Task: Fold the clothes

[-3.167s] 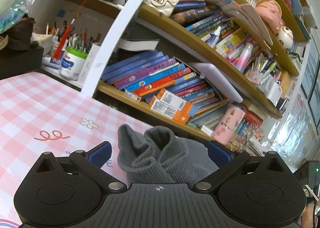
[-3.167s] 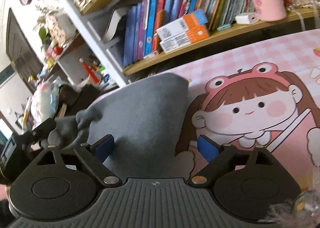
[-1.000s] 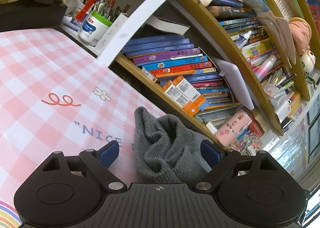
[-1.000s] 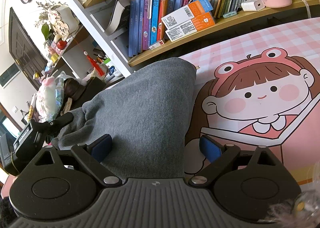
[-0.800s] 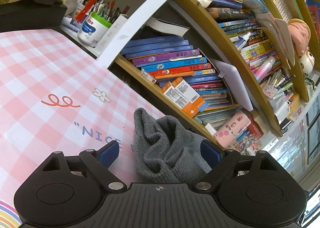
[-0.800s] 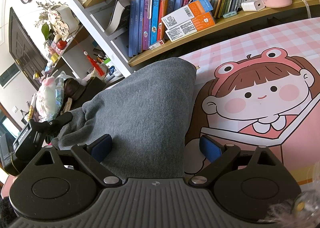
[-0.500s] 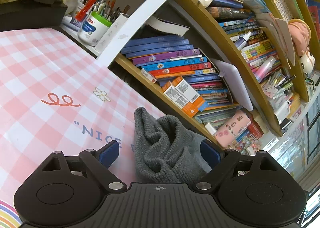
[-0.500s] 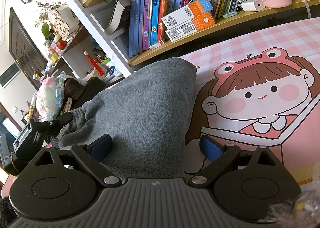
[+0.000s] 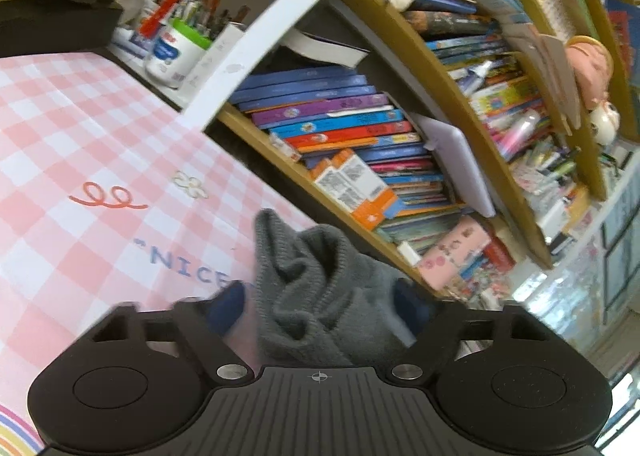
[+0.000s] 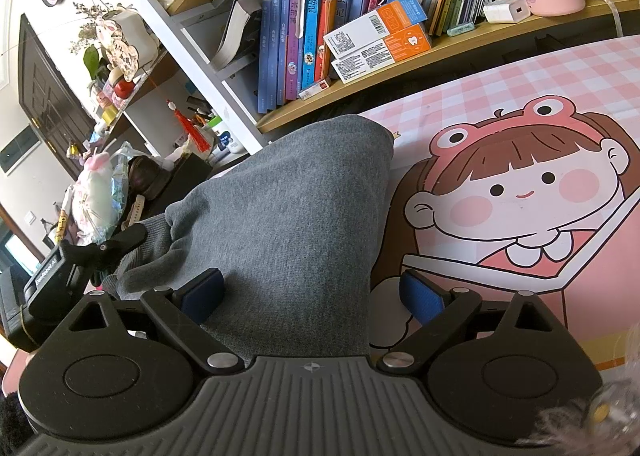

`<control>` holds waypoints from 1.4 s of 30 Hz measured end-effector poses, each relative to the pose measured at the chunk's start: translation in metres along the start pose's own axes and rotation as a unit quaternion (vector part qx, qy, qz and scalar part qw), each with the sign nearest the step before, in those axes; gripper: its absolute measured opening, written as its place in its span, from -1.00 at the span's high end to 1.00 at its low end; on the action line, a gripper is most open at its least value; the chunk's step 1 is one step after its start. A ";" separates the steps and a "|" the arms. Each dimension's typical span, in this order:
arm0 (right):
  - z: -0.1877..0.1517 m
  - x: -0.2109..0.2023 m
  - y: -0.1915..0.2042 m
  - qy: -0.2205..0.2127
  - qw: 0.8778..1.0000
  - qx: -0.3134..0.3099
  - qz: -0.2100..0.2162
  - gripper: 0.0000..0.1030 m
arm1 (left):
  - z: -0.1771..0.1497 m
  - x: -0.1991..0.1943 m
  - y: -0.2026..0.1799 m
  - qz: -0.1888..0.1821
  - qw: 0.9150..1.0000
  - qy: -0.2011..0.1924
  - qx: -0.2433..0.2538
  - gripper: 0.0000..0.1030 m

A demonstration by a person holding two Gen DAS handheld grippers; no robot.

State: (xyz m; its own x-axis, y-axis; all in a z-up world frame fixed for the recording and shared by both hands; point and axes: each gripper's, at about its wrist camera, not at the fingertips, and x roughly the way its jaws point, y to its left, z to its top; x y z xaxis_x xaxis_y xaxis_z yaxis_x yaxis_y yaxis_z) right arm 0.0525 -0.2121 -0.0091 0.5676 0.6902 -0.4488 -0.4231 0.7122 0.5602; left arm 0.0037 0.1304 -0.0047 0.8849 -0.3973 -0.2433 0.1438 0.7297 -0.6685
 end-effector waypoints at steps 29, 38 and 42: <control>0.000 -0.001 -0.001 -0.001 1.000 0.008 0.016 -0.79 | -0.004 0.011 -0.011 0.004 0.999 0.035 0.023 -0.79; -0.001 -0.004 0.005 -0.008 0.999 0.002 0.032 -0.09 | -0.006 0.013 -0.002 -0.005 0.999 0.038 -0.014 -0.27; 0.002 -0.012 0.011 -0.032 0.999 -0.020 0.035 0.06 | -0.005 0.008 -0.002 -0.015 1.000 0.019 -0.017 -0.06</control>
State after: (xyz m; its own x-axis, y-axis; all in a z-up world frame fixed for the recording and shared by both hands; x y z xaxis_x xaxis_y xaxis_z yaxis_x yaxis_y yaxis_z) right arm 0.0426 -0.2131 0.0041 0.5784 0.7305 -0.3632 -0.4907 0.6672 0.5604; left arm 0.0086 0.1231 -0.0087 0.8630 -0.4398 -0.2486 0.1548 0.6986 -0.6985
